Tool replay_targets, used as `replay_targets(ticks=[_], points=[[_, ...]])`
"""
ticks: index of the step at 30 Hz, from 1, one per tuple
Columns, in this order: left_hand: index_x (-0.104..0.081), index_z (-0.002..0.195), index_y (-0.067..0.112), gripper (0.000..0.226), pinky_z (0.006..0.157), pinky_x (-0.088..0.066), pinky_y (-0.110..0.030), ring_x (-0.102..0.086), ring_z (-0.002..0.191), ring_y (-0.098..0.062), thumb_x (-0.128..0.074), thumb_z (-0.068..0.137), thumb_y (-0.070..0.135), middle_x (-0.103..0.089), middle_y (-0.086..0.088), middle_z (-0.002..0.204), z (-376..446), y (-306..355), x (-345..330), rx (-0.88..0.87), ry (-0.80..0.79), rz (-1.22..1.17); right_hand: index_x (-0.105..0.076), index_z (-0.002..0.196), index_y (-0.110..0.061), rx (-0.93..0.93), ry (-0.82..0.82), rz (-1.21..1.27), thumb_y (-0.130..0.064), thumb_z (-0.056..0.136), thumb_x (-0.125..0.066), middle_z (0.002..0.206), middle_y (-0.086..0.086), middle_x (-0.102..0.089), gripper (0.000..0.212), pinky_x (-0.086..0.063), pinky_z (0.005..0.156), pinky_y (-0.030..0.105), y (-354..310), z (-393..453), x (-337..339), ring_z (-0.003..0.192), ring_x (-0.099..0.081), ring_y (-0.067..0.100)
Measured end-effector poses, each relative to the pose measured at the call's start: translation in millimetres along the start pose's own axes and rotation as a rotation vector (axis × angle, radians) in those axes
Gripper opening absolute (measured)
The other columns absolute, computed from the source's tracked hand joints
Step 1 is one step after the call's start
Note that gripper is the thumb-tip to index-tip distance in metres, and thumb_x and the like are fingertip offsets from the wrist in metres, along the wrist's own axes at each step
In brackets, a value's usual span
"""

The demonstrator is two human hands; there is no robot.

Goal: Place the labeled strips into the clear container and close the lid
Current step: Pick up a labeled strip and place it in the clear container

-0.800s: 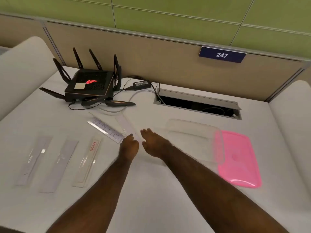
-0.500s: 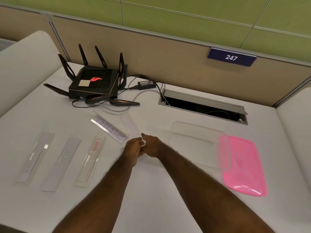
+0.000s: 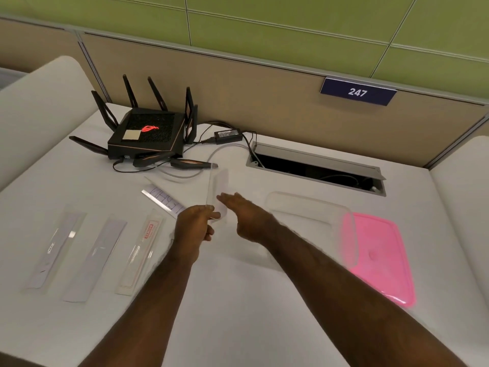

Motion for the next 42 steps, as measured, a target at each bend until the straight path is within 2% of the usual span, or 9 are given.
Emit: replay_targets(ticks=[7, 14, 18, 21, 27, 31, 34, 39, 42], points=[[-0.073, 0.097, 0.010, 0.025, 0.036, -0.031, -0.017, -0.041, 0.040, -0.007, -0.052, 0.085, 0.012, -0.078, -0.007, 0.087, -27.4, 51.2, 5.1, -0.057, -0.332, 0.012, -0.018, 0.151, -0.027, 0.091, 0.114, -0.320, 0.010, 0.077, -0.057, 0.162, -0.004, -0.014, 0.091, -0.028, 0.114, 0.047, 20.6, -1.8, 75.4, 0.149, -0.007, 0.025], [-0.078, 0.094, 0.011, 0.033, 0.037, -0.025, -0.018, -0.032, 0.043, -0.007, -0.046, 0.088, 0.006, -0.074, -0.004, 0.081, -30.7, 62.9, -11.4, 0.043, -0.570, 0.148, -0.025, 0.149, -0.035, -0.036, 0.142, -0.290, -0.011, 0.085, -0.065, 0.158, -0.010, -0.026, 0.078, -0.030, 0.111, 0.040, 72.3, -26.9, 131.4, 0.147, -0.018, 0.017], [-0.079, 0.095, 0.013, 0.032, 0.039, -0.028, -0.018, -0.035, 0.047, -0.008, -0.048, 0.088, 0.006, -0.070, -0.005, 0.084, -27.4, 63.2, -25.5, 0.032, -0.586, 0.213, -0.049, 0.136, -0.034, -0.108, 0.129, -0.141, -0.020, 0.084, -0.068, 0.126, -0.009, -0.063, 0.057, -0.042, 0.098, 0.033, 95.1, -55.7, 146.5, 0.119, -0.053, 0.015], [-0.078, 0.094, 0.009, 0.031, 0.040, -0.033, -0.020, -0.037, 0.047, -0.008, -0.048, 0.088, 0.003, -0.067, -0.009, 0.083, -22.6, 57.0, -39.0, 0.036, -0.574, 0.241, -0.065, 0.120, -0.023, -0.121, 0.148, -0.053, -0.025, 0.087, -0.067, 0.117, -0.004, -0.067, 0.033, -0.042, 0.090, 0.022, 108.8, -78.4, 149.7, 0.109, -0.058, 0.015], [-0.076, 0.092, 0.004, 0.024, 0.046, -0.035, -0.022, -0.037, 0.050, -0.010, -0.053, 0.087, 0.005, -0.061, -0.011, 0.081, -19.1, 29.7, -71.9, 0.139, -0.569, 0.182, -0.070, 0.113, -0.015, -0.267, 0.252, 0.201, -0.018, 0.087, -0.068, 0.104, 0.002, -0.072, 0.027, -0.043, 0.066, 0.008, 144.8, -114.6, 136.9, 0.074, -0.059, 0.002], [-0.074, 0.103, 0.011, 0.026, 0.052, -0.041, -0.025, -0.044, 0.058, -0.013, -0.052, 0.094, 0.023, -0.068, -0.010, 0.092, -18.5, 40.1, -100.4, 0.016, -0.593, 0.214, -0.070, 0.114, -0.012, -0.320, 0.338, 0.163, -0.020, 0.089, -0.065, 0.108, 0.005, -0.072, 0.027, -0.038, 0.060, 0.004, 164.5, -140.0, 144.6, 0.071, -0.055, 0.005], [-0.067, 0.111, 0.020, 0.038, 0.063, -0.049, -0.027, -0.058, 0.076, -0.016, -0.055, 0.091, 0.049, -0.071, -0.001, 0.101, -21.0, 53.7, -123.2, -0.176, -0.631, 0.376, -0.070, 0.113, -0.010, -0.367, 0.388, 0.137, -0.019, 0.089, -0.064, 0.112, 0.008, -0.071, 0.026, -0.039, 0.075, 0.016, 176.3, -157.1, 153.3, 0.085, -0.056, 0.011], [-0.060, 0.124, 0.024, 0.054, 0.065, -0.046, -0.018, -0.060, 0.087, -0.005, -0.076, 0.076, 0.042, -0.065, 0.000, 0.117, -26.1, 60.7, -162.9, -0.543, -0.565, 0.808, -0.070, 0.113, -0.008, -0.448, 0.409, 0.140, -0.020, 0.090, -0.063, 0.115, 0.010, -0.070, 0.027, -0.038, 0.081, 0.020, 198.0, -176.7, 151.6, 0.091, -0.054, 0.011], [-0.061, 0.126, 0.027, 0.054, 0.090, -0.046, -0.032, -0.058, 0.110, -0.020, -0.071, 0.078, 0.050, -0.063, 0.000, 0.130, -28.3, 53.2, -179.5, -0.660, -0.530, 1.057, -0.070, 0.113, -0.011, -0.496, 0.386, 0.137, -0.022, 0.089, -0.064, 0.115, 0.009, -0.071, 0.027, -0.039, 0.082, 0.022, 213.1, -184.2, 141.2, 0.091, -0.056, 0.012]])
Point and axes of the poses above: each hand's wrist, its own z-axis towards the middle knuckle, its own x-axis out of the back of the hand, y = z × x, the point moved 10 cm from there along z, towards the middle knuckle
